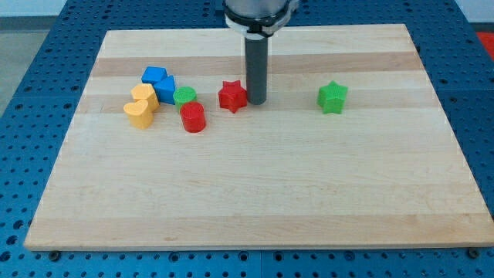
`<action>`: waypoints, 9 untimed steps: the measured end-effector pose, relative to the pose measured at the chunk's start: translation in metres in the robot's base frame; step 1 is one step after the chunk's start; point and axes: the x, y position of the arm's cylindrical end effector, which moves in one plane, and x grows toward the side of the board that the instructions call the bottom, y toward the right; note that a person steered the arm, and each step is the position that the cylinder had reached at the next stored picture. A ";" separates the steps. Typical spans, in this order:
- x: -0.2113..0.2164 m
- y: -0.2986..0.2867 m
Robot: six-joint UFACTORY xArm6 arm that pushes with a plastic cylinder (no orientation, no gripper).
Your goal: Push the red star close to the green circle
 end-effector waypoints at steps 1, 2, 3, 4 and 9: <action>0.000 -0.009; 0.000 -0.013; 0.000 -0.018; -0.001 -0.001; -0.059 -0.008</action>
